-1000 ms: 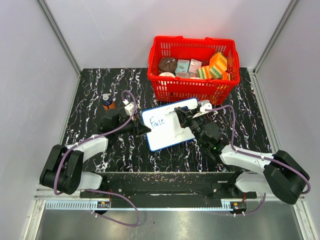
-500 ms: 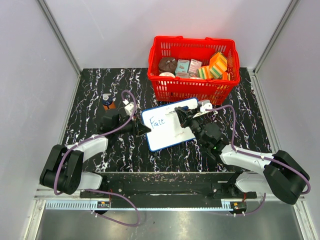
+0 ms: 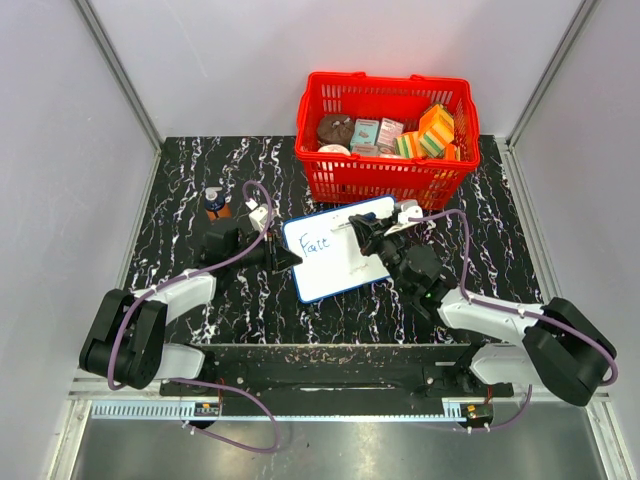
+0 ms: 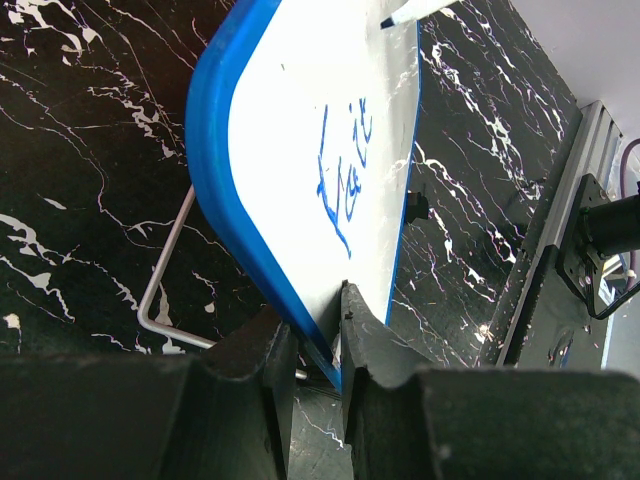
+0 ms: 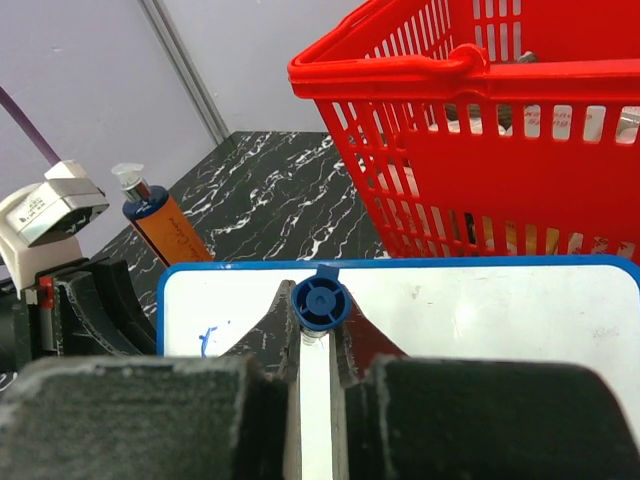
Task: Write a sentence on the whiteboard
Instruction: Write with the whiteboard marker on the whiteboard.
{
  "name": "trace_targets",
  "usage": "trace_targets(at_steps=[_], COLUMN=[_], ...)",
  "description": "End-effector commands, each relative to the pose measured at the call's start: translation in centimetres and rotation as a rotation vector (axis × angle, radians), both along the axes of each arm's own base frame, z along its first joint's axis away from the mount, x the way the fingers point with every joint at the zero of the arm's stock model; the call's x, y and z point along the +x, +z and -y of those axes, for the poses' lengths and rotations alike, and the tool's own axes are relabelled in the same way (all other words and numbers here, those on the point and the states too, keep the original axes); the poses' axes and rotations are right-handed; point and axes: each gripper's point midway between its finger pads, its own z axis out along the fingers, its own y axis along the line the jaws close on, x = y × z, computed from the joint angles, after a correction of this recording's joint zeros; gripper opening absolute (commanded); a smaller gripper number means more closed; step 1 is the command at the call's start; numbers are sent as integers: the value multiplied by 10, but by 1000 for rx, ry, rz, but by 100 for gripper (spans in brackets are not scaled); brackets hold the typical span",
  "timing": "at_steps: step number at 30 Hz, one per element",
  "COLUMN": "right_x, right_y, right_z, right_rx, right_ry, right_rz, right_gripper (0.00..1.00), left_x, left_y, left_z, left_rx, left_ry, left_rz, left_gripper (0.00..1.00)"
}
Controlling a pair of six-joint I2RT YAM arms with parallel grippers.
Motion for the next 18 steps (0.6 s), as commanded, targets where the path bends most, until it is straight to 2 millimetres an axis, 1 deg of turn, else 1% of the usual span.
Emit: trace_targets(at_steps=[1, 8, 18], right_x=[10, 14, 18], right_y=[20, 22, 29], right_z=[0, 1, 0], right_rx=[41, 42, 46], right_ry=[-26, -39, -42], right_rz=[40, 45, 60], right_gripper=[0, 0, 0], left_x=[22, 23, 22], left_y=[-6, -4, -5], left_z=[-14, -14, -14], left_rx=[109, 108, 107], left_ry=[55, 56, 54], left_rz=[133, 135, 133], left_gripper=[0, 0, 0])
